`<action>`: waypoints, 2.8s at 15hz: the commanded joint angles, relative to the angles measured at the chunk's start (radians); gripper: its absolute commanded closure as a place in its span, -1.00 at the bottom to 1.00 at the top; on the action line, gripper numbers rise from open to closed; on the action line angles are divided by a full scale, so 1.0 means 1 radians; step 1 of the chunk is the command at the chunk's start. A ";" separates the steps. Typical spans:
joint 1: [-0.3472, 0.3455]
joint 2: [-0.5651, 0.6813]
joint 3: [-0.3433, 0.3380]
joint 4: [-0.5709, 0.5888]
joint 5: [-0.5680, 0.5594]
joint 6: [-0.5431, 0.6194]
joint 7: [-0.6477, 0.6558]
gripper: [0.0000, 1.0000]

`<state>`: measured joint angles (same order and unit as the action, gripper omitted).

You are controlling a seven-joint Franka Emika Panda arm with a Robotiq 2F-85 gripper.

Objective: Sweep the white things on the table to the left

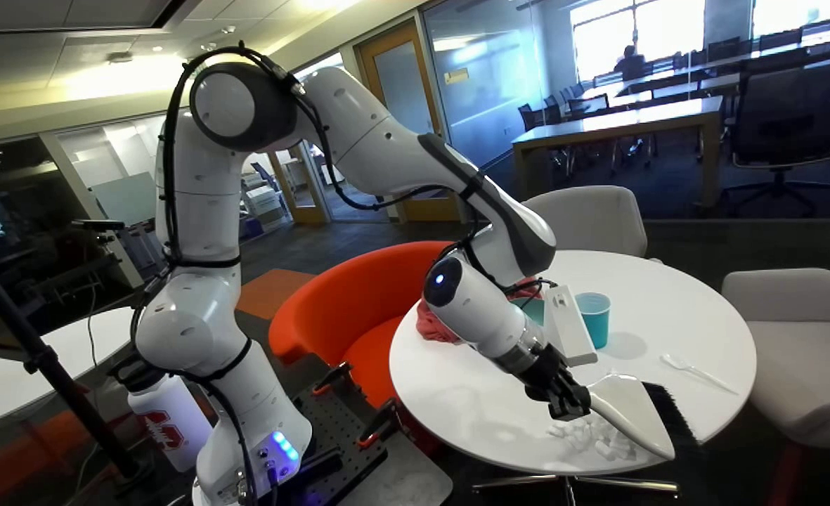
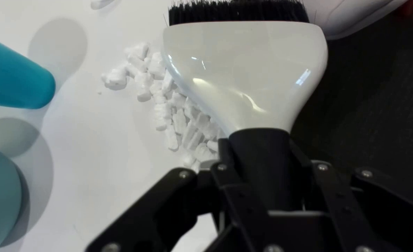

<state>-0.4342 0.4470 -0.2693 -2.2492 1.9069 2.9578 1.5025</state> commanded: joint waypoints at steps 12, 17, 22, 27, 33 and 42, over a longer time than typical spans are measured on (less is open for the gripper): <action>0.061 0.007 0.145 -0.119 0.052 0.213 0.297 0.72; 0.057 -0.020 0.272 -0.183 0.061 0.284 0.361 0.72; 0.064 -0.067 0.420 -0.256 0.105 0.352 0.380 0.72; 0.059 -0.099 0.587 -0.306 0.222 0.476 0.365 0.72; 0.224 -0.285 0.463 -0.343 0.322 0.495 0.307 0.72; 0.214 -0.424 0.203 -0.281 -0.088 0.452 0.387 0.72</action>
<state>-0.1895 0.0221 -0.0321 -2.5771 1.8891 3.4493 1.8801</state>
